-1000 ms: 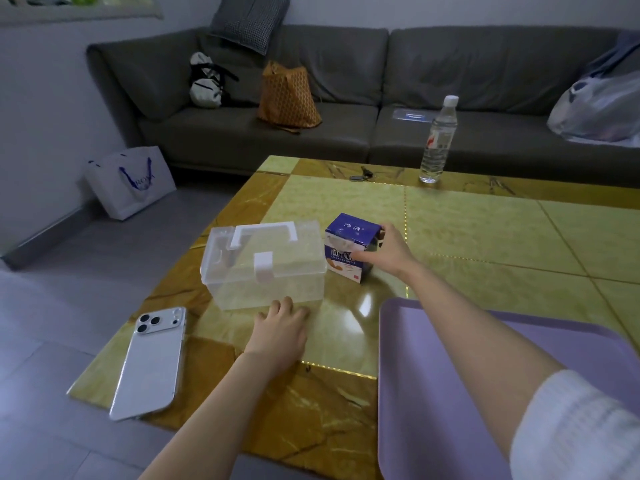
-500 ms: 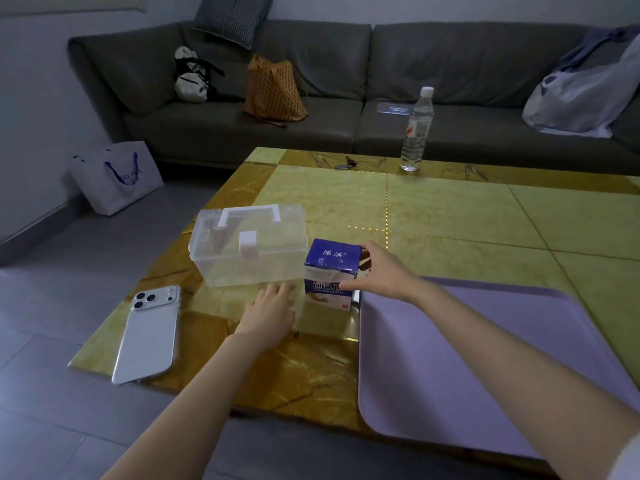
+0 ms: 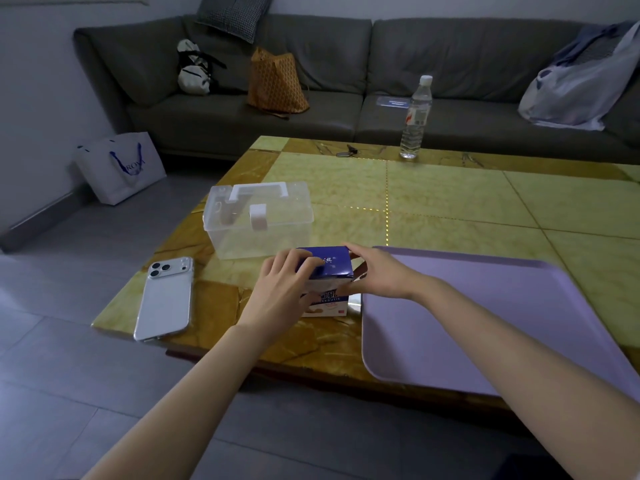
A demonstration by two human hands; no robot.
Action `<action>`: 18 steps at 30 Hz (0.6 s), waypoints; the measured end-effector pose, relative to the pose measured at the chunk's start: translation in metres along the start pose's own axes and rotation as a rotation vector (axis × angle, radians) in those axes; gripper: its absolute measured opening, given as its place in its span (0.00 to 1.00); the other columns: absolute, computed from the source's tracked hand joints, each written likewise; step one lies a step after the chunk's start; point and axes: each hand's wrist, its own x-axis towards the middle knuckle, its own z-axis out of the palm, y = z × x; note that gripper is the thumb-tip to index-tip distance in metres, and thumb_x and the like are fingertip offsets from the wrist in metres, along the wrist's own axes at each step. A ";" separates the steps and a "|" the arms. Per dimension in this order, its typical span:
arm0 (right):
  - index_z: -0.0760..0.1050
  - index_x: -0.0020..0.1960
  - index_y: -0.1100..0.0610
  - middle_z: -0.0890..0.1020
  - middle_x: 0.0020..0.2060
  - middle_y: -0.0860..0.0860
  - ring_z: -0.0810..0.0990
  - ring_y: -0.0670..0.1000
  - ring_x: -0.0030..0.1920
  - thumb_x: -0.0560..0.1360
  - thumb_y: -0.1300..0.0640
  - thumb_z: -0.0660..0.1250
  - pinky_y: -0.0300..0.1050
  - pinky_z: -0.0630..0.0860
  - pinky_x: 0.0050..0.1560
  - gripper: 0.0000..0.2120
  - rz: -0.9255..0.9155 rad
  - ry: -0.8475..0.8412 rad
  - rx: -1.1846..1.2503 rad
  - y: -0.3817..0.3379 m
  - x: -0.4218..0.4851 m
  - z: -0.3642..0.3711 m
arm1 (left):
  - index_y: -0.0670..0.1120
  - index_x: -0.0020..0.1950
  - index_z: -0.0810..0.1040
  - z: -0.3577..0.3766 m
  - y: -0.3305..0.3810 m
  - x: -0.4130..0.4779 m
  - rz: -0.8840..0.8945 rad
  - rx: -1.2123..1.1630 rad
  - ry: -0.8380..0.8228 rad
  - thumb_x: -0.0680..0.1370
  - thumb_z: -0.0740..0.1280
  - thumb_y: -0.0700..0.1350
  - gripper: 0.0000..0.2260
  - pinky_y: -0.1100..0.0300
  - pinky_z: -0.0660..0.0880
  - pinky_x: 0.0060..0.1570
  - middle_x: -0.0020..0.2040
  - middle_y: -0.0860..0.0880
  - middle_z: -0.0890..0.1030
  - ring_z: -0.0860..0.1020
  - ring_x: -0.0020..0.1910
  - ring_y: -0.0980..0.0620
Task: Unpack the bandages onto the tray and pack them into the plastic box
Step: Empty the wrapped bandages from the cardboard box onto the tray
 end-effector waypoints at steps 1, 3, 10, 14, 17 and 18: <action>0.70 0.64 0.47 0.77 0.58 0.44 0.83 0.50 0.44 0.68 0.54 0.76 0.47 0.79 0.49 0.27 -0.002 -0.004 -0.010 0.000 -0.001 0.001 | 0.47 0.58 0.70 -0.002 0.000 -0.003 0.030 0.022 0.007 0.64 0.79 0.45 0.27 0.52 0.75 0.49 0.55 0.46 0.77 0.77 0.52 0.46; 0.69 0.65 0.47 0.76 0.58 0.44 0.83 0.51 0.43 0.68 0.54 0.75 0.47 0.79 0.48 0.28 0.002 -0.003 -0.023 0.001 -0.003 0.003 | 0.46 0.57 0.71 -0.005 0.001 -0.007 0.100 0.069 0.009 0.66 0.78 0.46 0.24 0.53 0.76 0.49 0.55 0.46 0.78 0.77 0.53 0.46; 0.62 0.72 0.48 0.74 0.62 0.45 0.83 0.49 0.42 0.67 0.54 0.75 0.41 0.77 0.46 0.37 0.036 0.053 0.004 0.006 -0.006 0.012 | 0.43 0.51 0.73 -0.016 0.011 -0.014 0.121 0.029 -0.066 0.64 0.79 0.43 0.22 0.55 0.80 0.39 0.55 0.44 0.77 0.77 0.53 0.47; 0.60 0.73 0.51 0.73 0.65 0.47 0.76 0.39 0.40 0.69 0.55 0.74 0.30 0.72 0.38 0.37 0.035 0.081 0.000 0.008 -0.009 0.017 | 0.42 0.52 0.73 -0.025 0.015 -0.008 0.064 0.005 -0.092 0.71 0.74 0.42 0.14 0.54 0.79 0.37 0.54 0.45 0.76 0.76 0.52 0.47; 0.58 0.74 0.52 0.71 0.67 0.47 0.75 0.41 0.41 0.71 0.56 0.72 0.32 0.72 0.40 0.37 0.035 0.102 0.016 0.006 -0.014 0.021 | 0.43 0.52 0.68 -0.034 0.019 -0.003 -0.094 -0.155 -0.057 0.80 0.60 0.46 0.07 0.53 0.77 0.36 0.51 0.46 0.77 0.76 0.48 0.48; 0.59 0.74 0.51 0.71 0.66 0.46 0.75 0.41 0.41 0.71 0.57 0.72 0.33 0.72 0.42 0.35 0.031 0.110 0.028 0.004 -0.016 0.022 | 0.44 0.52 0.67 -0.038 0.021 0.000 -0.133 -0.180 -0.045 0.81 0.57 0.47 0.07 0.54 0.76 0.34 0.49 0.47 0.78 0.77 0.46 0.48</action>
